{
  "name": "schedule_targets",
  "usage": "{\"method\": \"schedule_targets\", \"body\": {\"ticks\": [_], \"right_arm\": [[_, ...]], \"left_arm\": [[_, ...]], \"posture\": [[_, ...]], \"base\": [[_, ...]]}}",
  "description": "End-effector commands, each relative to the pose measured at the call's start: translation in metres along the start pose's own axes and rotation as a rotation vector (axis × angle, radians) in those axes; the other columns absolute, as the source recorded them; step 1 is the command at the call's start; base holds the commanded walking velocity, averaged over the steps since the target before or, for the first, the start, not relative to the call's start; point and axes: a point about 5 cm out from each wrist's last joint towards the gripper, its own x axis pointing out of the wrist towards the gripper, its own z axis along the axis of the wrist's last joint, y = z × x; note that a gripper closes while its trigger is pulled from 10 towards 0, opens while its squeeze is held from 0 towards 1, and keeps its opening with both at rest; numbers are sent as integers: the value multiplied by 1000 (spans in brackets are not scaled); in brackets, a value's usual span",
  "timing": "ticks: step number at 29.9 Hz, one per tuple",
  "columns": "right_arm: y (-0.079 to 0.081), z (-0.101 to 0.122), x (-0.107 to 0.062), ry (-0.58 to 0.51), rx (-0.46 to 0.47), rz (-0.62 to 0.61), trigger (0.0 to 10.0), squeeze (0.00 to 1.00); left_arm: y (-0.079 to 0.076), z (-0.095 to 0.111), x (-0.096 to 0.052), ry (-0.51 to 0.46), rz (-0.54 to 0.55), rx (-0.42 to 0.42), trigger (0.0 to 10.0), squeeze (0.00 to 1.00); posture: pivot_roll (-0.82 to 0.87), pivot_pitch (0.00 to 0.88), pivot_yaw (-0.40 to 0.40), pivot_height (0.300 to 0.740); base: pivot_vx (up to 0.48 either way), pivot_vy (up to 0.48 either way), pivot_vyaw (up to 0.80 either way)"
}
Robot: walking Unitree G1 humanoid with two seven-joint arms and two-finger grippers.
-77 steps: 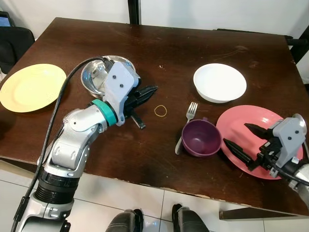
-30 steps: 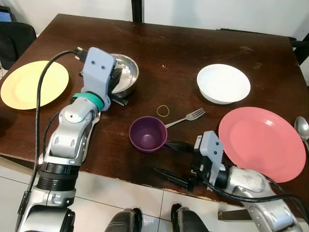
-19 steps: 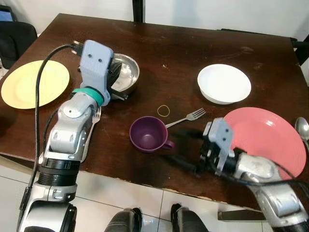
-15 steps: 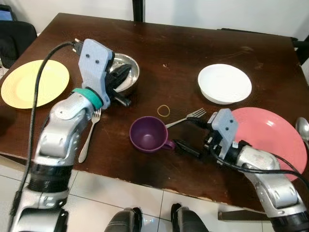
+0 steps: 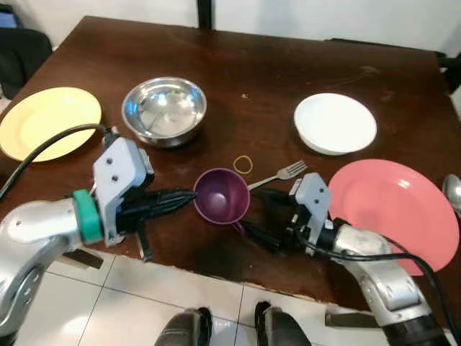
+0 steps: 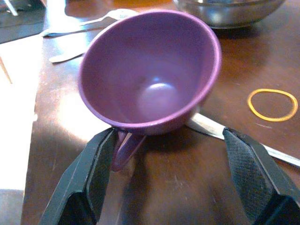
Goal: Setting the table
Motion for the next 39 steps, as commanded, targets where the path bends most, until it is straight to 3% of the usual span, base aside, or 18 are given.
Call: {"method": "schedule_targets", "body": {"ticks": [1, 7, 10, 13, 17, 25, 26, 29, 31, 33, 39], "right_arm": [[3, -6, 2, 12, 8, 13, 10000, 0], [-5, -5, 6, 5, -18, -41, 10000, 0], [-24, 0, -1, -3, -57, -217, 10000, 0], [-29, 1, -5, -6, -65, -267, 10000, 0], [-46, 8, -31, -20, -97, -444, 10000, 0], [-48, 17, -44, -61, -100, -466, 10000, 0], [-39, 20, -40, -100, -69, -390, 10000, 0], [-33, 19, -35, -107, -60, -348, 10000, 0], [-25, 11, -21, -84, -66, -299, 10000, 0], [-24, 5, -8, -62, -84, -293, 10000, 0], [-23, 1, 6, -48, -104, -279, 10000, 0]], "left_arm": [[-3, 0, -8, 32, -20, 32, 10000, 0], [2, -6, -9, 70, 37, 84, 10000, 0], [8, -9, 1, 51, 129, 93, 10000, 0], [8, -10, 3, 43, 145, 88, 10000, 0], [7, -10, 6, 12, 150, 62, 10000, 0], [12, -13, 5, 13, 159, 66, 10000, 0], [13, -14, 5, 12, 162, 63, 10000, 0], [12, -16, 5, 13, 162, 60, 10000, 0], [12, -19, 5, 13, 165, 52, 10000, 0], [12, -20, 6, 11, 173, 48, 10000, 0], [12, -20, 7, 6, 184, 43, 10000, 0]], "posture": [[54, 161, 103, 740], [55, 159, 97, 740], [39, 158, 89, 740], [39, 158, 89, 740], [6, 156, 95, 740], [-9, 150, 96, 740], [-8, 148, 96, 740], [-8, 146, 97, 740], [-4, 144, 97, 740], [-2, 142, 96, 740], [12, 139, 93, 740]], "base": [[0, 0, 0], [0, 0, 0], [0, 0, 0], [0, 0, 0], [0, 0, 0], [0, 0, 0], [0, 0, 0], [0, 0, 0], [0, 0, 0], [0, 0, 0], [0, 0, 0]]}}
